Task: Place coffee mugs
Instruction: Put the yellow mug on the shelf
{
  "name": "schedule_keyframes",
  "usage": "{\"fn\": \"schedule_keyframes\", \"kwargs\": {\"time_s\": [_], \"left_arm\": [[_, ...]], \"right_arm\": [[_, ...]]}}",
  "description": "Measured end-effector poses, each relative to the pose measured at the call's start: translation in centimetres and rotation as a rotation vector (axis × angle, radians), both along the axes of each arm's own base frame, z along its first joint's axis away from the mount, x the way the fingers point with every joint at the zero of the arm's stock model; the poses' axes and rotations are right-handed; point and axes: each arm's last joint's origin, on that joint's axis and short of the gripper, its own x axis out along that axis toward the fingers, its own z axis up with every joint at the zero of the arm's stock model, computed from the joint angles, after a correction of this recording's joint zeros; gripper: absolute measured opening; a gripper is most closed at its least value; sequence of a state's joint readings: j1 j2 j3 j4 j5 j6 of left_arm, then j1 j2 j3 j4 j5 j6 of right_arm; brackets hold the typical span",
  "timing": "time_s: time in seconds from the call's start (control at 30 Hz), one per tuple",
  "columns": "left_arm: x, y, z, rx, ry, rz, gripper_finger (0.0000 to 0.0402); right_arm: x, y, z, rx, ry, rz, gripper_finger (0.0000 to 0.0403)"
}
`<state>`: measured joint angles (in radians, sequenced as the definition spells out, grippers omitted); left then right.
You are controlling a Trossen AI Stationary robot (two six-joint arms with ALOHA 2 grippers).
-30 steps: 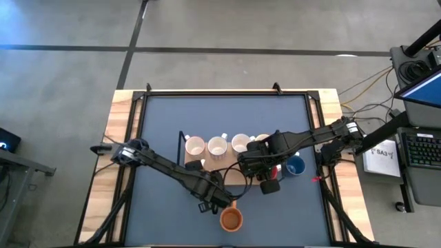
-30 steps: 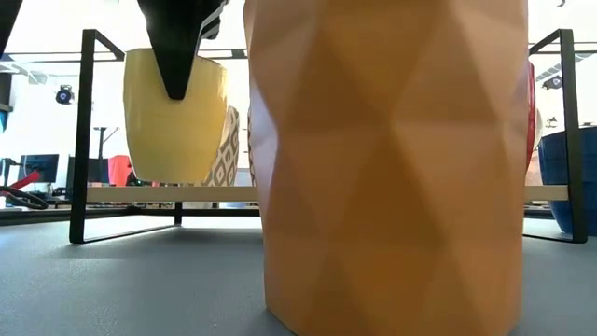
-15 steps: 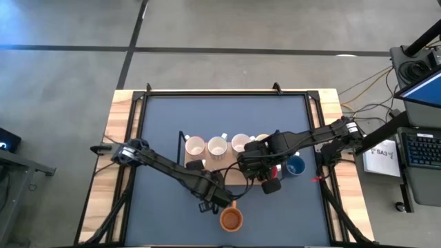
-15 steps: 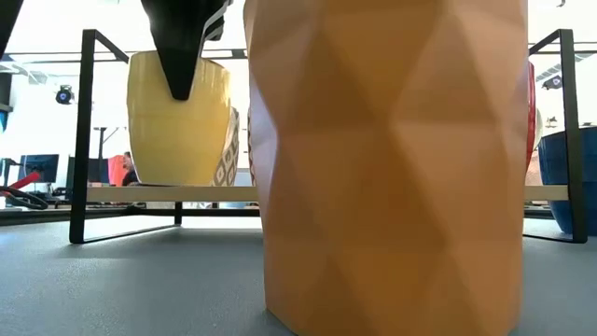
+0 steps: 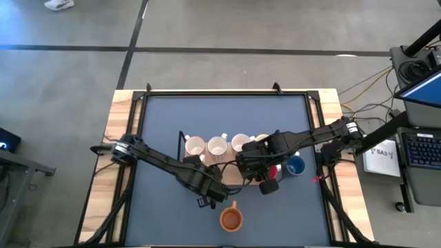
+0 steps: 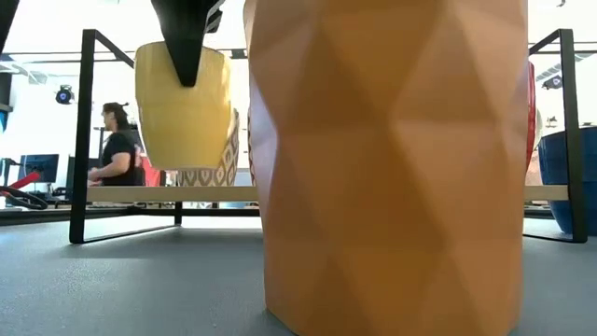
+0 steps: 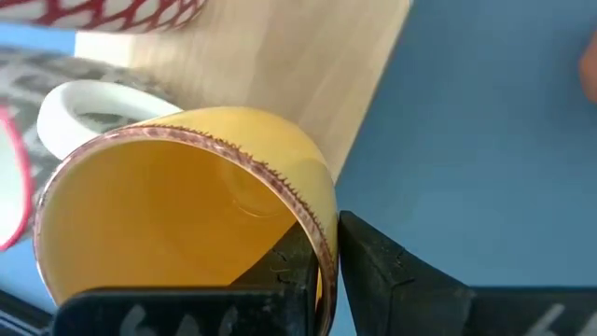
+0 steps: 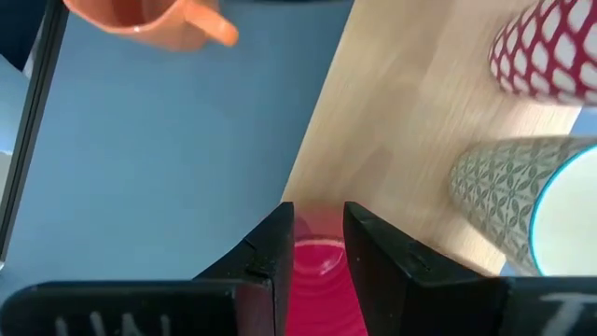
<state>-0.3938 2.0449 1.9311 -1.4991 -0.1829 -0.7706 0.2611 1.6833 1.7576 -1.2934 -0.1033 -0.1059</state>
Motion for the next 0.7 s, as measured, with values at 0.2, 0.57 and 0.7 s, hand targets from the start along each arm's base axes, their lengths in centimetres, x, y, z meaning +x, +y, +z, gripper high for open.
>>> {"fn": "schedule_keyframes", "kwargs": {"time_s": [0.2,0.57,0.7], "left_arm": [[-1.0,0.7,-1.1,-0.048,-0.056,0.044,0.0024],[-1.8,1.3,-2.6,-0.107,-0.059,0.046,0.0024],[-1.7,1.3,-2.6,-0.11,-0.068,0.044,0.0025]], "right_arm": [[0.6,0.2,0.1,0.015,-0.057,0.001,0.0081],[1.5,0.4,0.5,0.043,-0.162,0.001,0.0077],[1.7,0.5,0.6,0.048,-0.18,0.001,0.0082]]}}
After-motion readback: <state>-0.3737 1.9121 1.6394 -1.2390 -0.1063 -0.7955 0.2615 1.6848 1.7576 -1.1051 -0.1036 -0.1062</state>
